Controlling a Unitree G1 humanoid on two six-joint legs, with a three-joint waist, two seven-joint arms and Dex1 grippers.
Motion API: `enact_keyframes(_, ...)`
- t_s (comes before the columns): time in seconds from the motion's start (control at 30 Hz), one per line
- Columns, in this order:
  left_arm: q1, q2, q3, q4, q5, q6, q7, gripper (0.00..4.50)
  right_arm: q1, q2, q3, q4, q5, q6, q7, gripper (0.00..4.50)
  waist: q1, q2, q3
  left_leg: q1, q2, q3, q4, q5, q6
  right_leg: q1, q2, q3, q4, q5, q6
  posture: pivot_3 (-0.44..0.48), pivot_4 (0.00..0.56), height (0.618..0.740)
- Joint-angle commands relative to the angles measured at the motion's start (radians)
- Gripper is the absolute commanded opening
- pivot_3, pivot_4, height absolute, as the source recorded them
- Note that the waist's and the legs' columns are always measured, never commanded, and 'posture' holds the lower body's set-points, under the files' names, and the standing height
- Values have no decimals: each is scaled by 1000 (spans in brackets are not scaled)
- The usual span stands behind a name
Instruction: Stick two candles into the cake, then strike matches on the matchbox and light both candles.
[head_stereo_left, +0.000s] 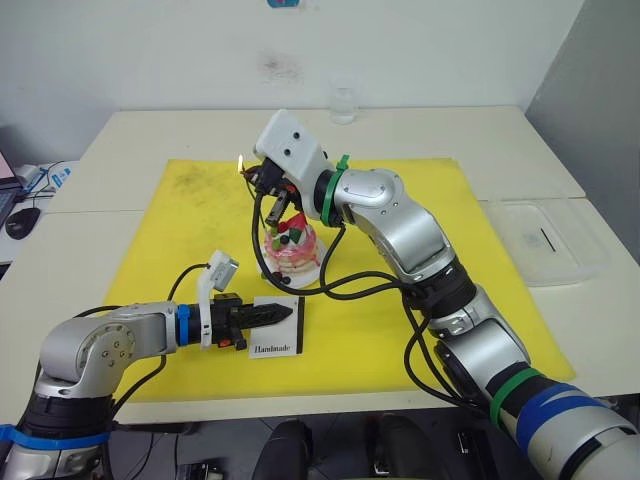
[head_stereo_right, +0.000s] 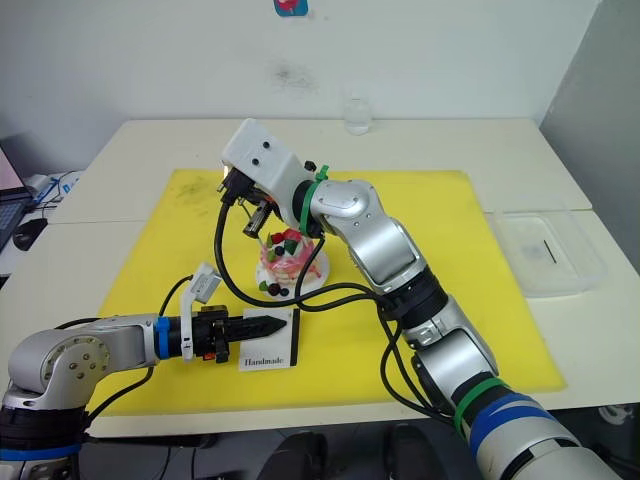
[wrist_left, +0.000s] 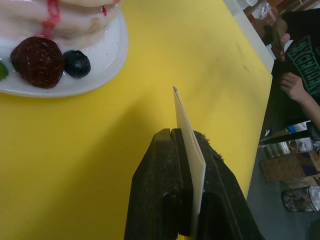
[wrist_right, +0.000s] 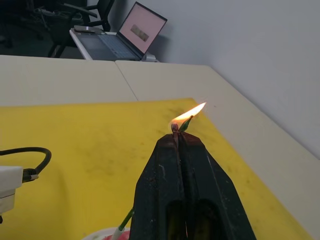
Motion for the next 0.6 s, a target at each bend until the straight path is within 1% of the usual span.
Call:
enact_keyframes(0.03, 0, -5, 8, -23, -6, -9, 0, 0, -29, 4, -23, -28, 13, 3, -3, 28, 0, 0, 0, 0, 0, 0, 0, 0, 0, 0, 0, 0, 0, 0, 0, 0, 150, 740)
enact_keyframes(0.6, -2, -5, 8, -22, -6, -7, -1, 0, -26, 4, -35, -48, 47, 43, -9, 28, 0, 0, 0, 0, 0, 0, 0, 0, 0, 0, 0, 0, 0, 0, 0, 0, 150, 740)
